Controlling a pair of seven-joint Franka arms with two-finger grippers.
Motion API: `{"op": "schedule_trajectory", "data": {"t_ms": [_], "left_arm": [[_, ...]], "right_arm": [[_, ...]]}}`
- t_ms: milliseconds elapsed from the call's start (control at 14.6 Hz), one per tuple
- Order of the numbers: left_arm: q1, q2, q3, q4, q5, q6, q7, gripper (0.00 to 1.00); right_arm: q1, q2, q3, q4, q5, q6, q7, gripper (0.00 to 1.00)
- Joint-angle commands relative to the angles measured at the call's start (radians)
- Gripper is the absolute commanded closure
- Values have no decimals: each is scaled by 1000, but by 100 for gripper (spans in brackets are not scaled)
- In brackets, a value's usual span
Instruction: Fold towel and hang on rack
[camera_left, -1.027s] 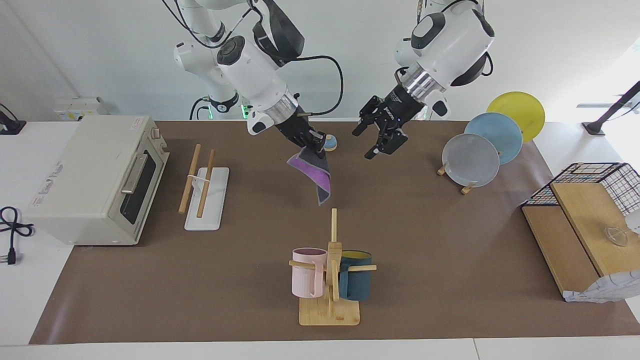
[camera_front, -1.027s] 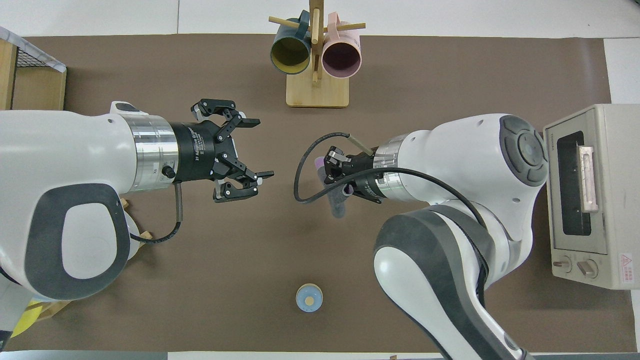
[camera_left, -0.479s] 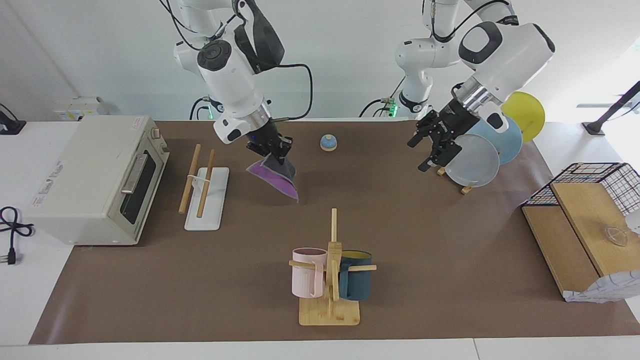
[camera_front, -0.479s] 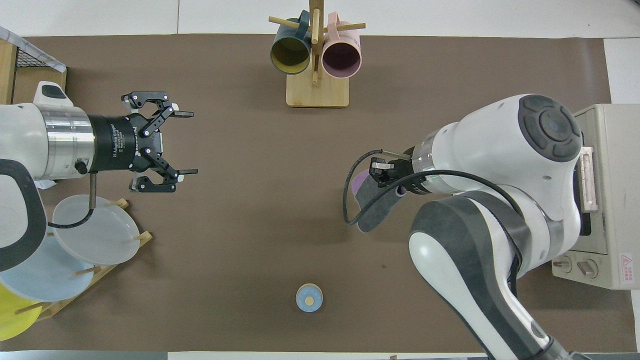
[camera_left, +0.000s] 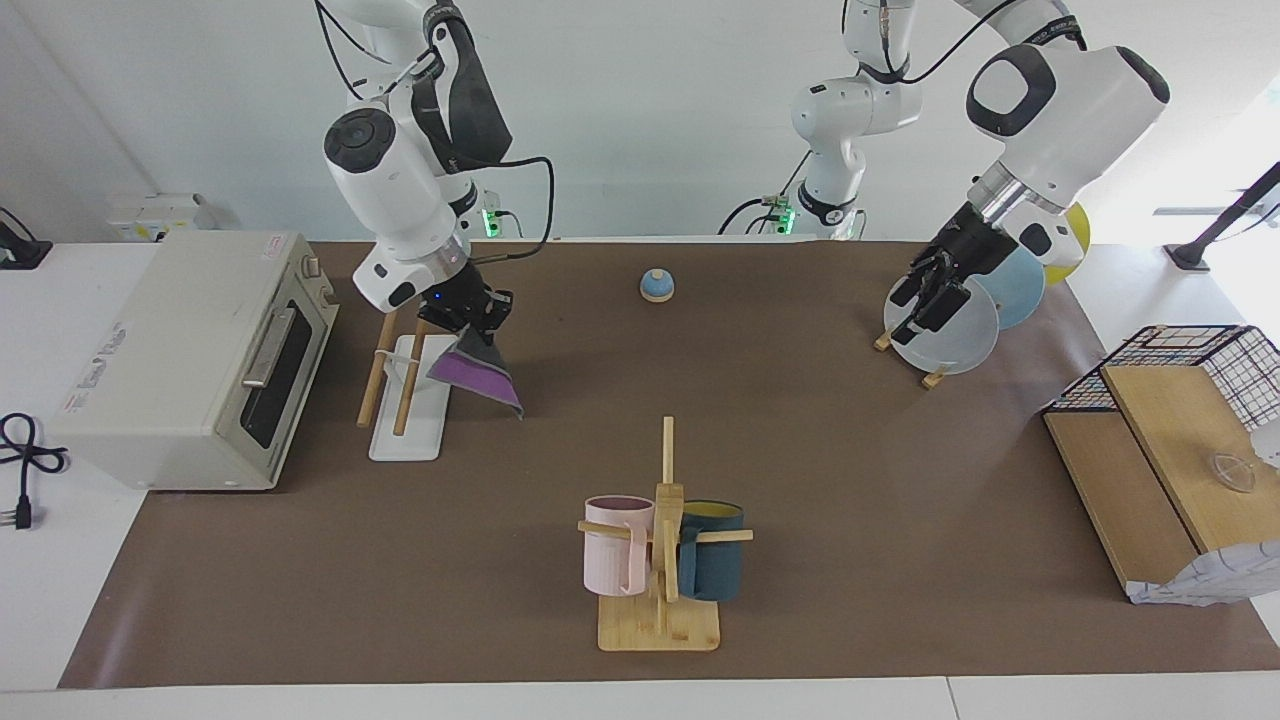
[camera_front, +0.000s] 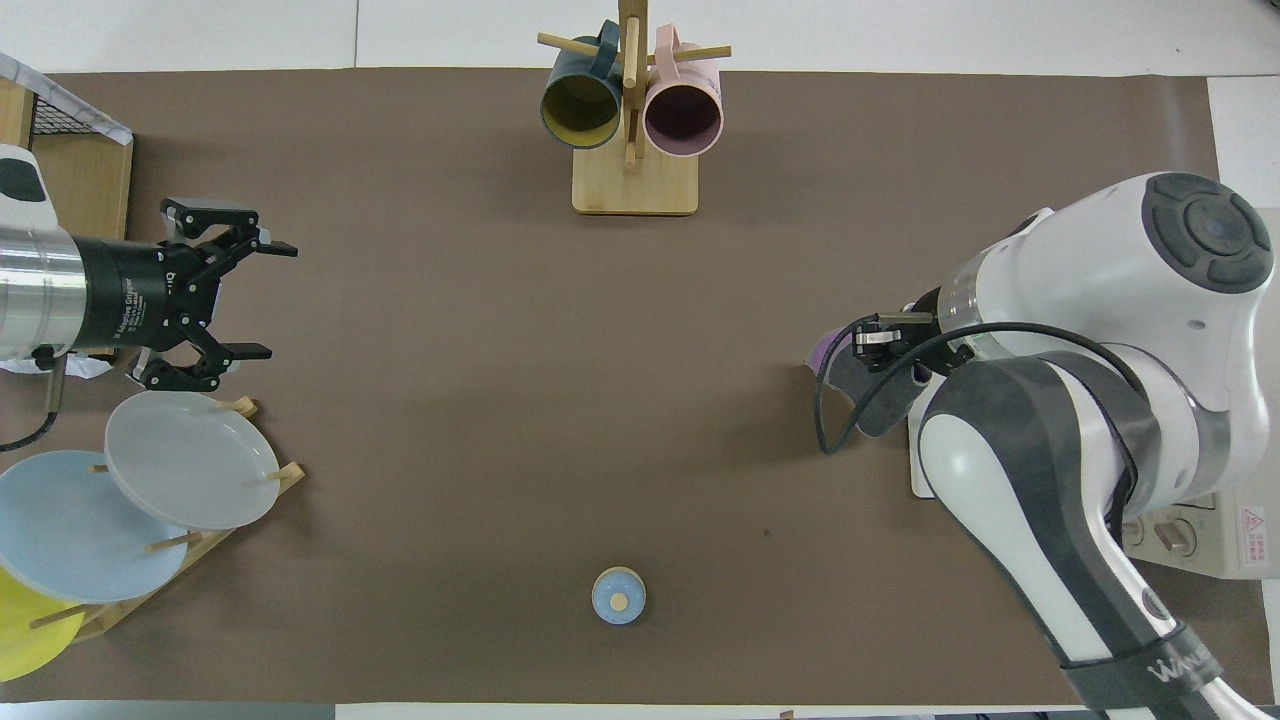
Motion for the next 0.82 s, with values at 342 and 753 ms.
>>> {"op": "schedule_trajectory", "data": {"t_ms": [342, 753], "left_arm": [[8, -17, -2, 20, 244, -106, 426, 0], [-71, 59, 48, 179, 399, -253, 666, 0]], "right_arm": [[-145, -53, 10, -79, -108, 14, -253, 100], [-233, -53, 10, -81, -164, 7, -362, 100]]}}
